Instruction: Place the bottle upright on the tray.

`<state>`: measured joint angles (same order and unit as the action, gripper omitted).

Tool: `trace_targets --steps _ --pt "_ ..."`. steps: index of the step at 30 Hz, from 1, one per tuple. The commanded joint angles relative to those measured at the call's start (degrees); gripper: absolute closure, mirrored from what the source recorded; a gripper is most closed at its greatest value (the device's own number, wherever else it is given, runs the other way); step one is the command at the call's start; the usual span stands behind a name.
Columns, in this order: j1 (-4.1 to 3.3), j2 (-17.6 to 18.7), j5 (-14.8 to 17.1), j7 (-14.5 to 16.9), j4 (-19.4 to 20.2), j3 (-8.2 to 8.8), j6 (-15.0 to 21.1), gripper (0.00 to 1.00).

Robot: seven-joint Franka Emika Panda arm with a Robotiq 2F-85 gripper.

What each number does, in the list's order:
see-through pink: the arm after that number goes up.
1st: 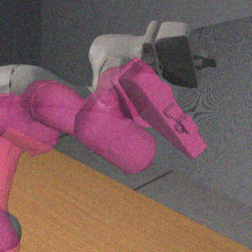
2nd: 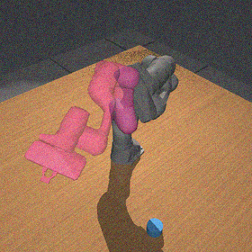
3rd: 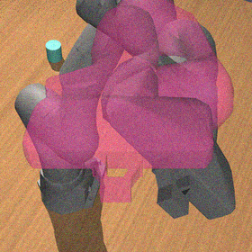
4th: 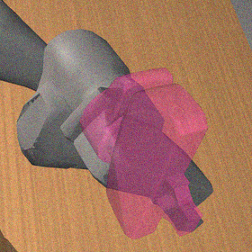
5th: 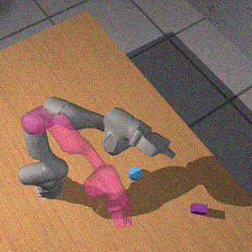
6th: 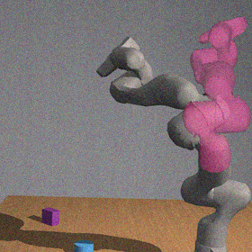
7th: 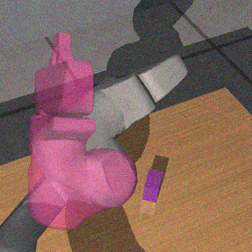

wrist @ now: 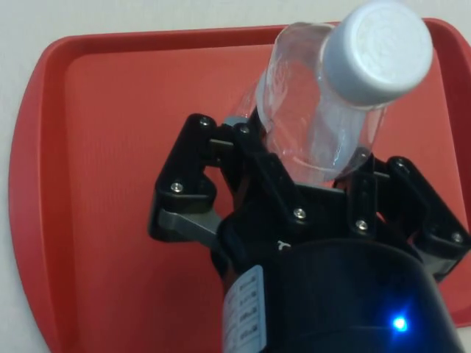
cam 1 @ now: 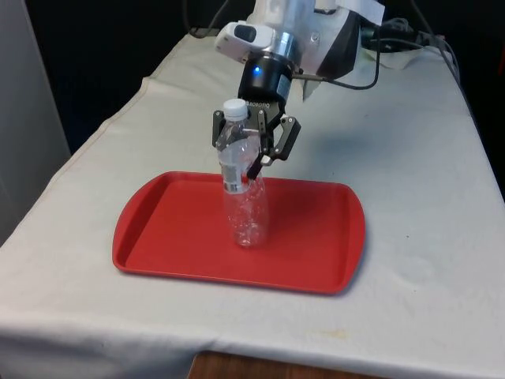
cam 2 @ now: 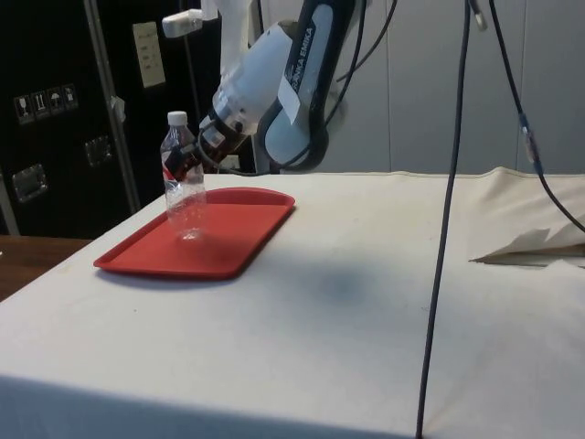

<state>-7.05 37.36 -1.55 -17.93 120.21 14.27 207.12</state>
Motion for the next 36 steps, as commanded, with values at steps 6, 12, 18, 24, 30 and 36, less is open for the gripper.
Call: trace_targets --steps 6,12,18,24,30,36 --pt "0.52 0.6 -0.3 -0.9 -0.9 -0.34 0.4 0.65" --pt "0.17 0.6 -0.1 -0.7 -0.9 0.06 0.2 0.65" --pt "0.06 0.6 -0.1 -0.6 -0.9 0.23 -0.1 0.65" --pt "0.17 0.7 -0.2 -0.7 -1.4 0.00 -1.0 0.65" --pt "0.52 0.4 -0.5 -1.0 -1.8 -0.34 -2.8 0.65" --pt "0.46 -0.2 -0.5 -1.1 -1.8 -0.11 -3.8 0.65"
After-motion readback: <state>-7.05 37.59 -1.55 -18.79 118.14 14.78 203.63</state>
